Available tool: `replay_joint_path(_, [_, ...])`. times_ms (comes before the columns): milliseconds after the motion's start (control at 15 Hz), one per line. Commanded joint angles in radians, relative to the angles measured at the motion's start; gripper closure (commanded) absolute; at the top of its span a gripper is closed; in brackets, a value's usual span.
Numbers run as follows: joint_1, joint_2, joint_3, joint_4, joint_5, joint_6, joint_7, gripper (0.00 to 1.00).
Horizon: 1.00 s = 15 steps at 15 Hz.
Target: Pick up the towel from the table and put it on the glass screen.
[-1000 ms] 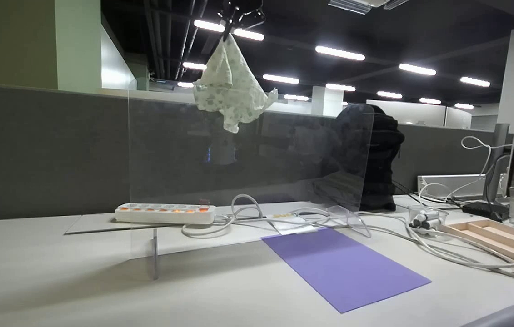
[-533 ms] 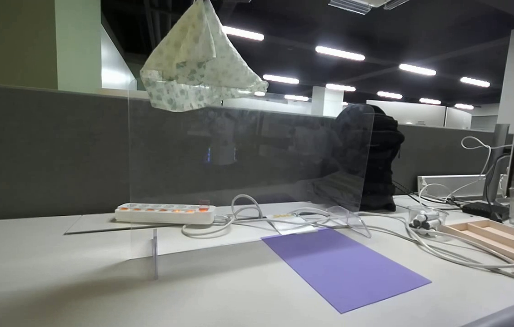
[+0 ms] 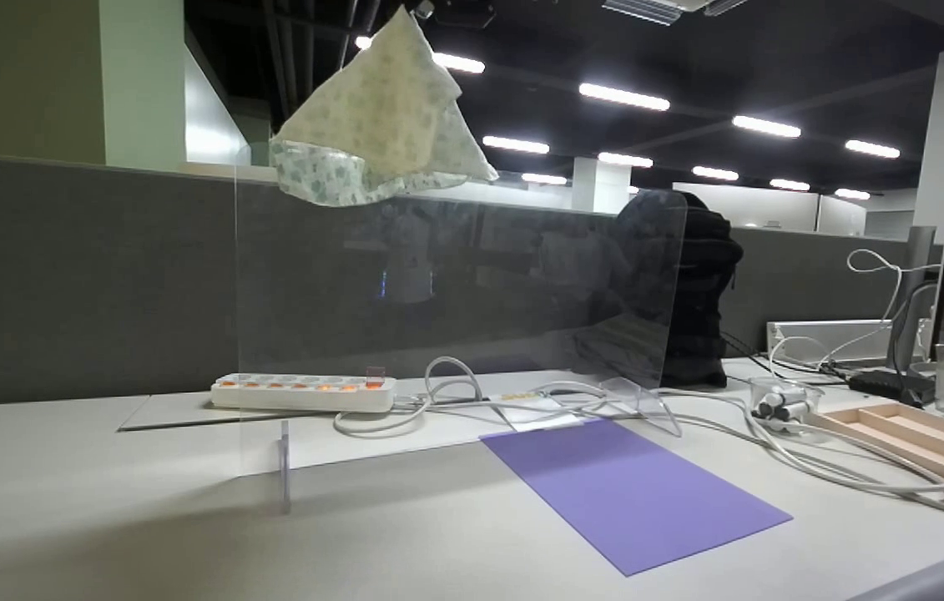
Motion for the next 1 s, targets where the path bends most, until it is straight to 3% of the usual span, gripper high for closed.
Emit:
replay_joint_path(0, [-0.02,0.043,-0.016,0.042,0.021,-0.032,0.005,1.0])
replay_joint_path(933, [-0.059,0.043,-0.036,0.052,-0.004,0.196,0.032,1.0])
